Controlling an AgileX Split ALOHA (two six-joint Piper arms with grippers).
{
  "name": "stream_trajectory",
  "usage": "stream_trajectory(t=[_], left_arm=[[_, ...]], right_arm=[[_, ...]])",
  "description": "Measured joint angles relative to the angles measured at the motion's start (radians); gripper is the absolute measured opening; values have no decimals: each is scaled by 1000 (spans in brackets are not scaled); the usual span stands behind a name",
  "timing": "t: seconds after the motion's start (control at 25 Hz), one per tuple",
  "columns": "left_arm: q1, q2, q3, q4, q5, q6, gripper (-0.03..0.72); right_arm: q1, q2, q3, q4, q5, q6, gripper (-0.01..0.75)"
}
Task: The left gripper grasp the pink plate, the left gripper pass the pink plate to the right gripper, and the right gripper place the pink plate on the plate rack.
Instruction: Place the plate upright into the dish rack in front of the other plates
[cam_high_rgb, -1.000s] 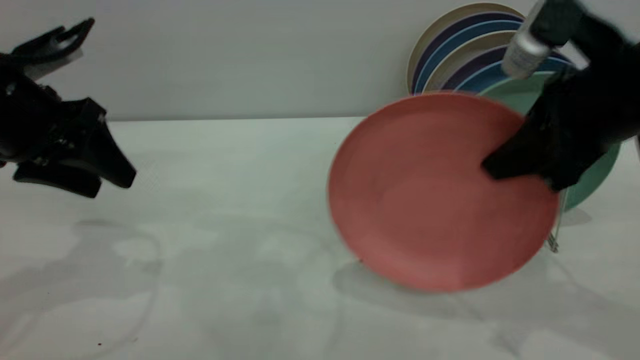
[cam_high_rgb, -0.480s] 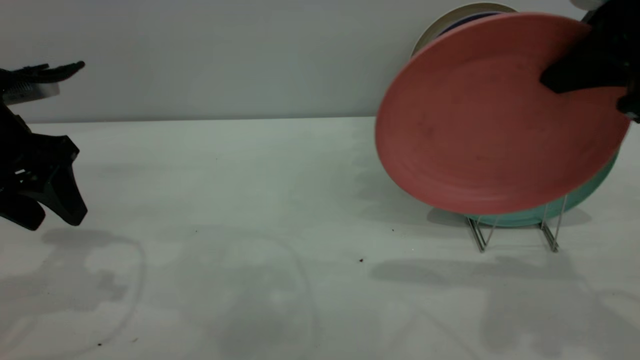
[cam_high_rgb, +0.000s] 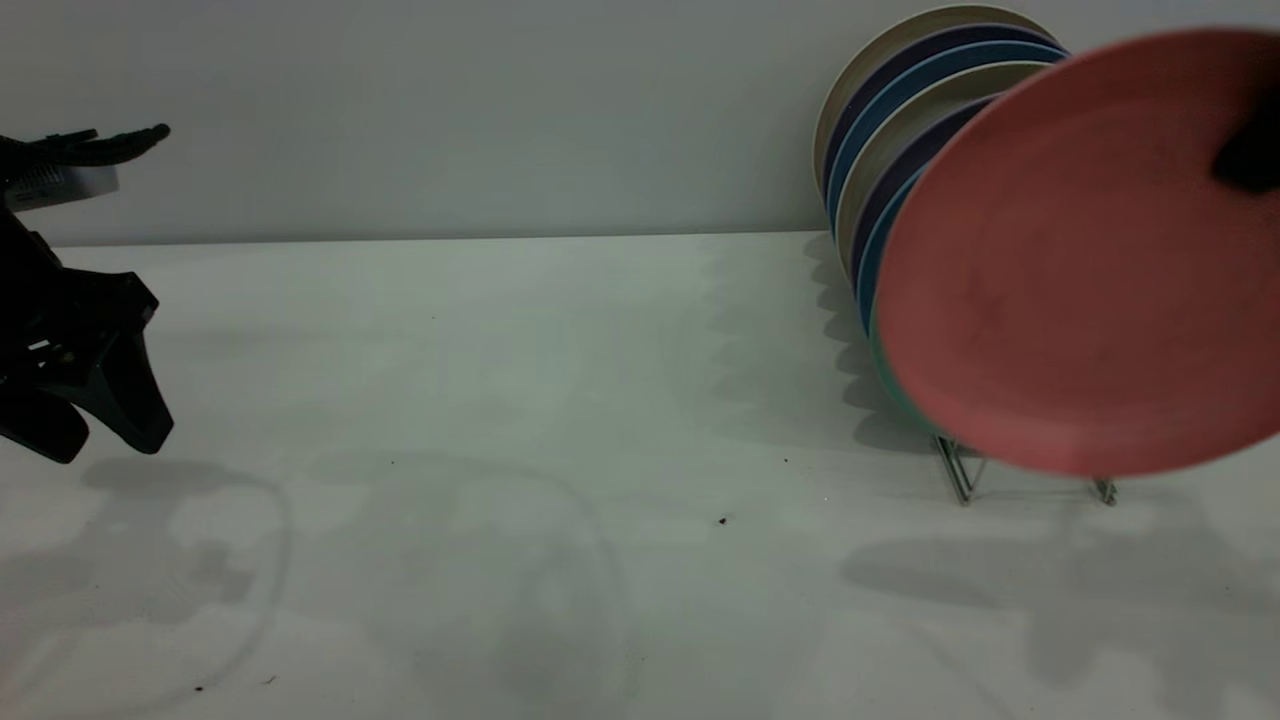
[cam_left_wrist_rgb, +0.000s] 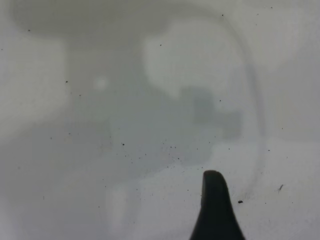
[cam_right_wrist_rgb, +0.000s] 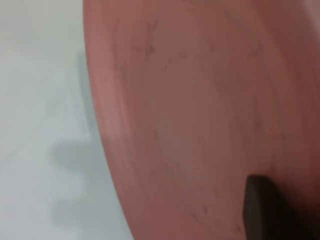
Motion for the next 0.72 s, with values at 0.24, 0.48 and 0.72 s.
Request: stream_trajectory(t=[0.24, 0.48, 0.72], left_arm=[[0, 0, 0, 0, 0, 0, 545], [0, 0, 0, 0, 0, 0, 545], [0, 0, 0, 0, -2, 0, 545]], right_arm=[[0, 57, -145, -84, 36, 38, 102], [0, 158, -244, -140, 53, 41, 102], [0, 172, -283, -176, 54, 41, 102]])
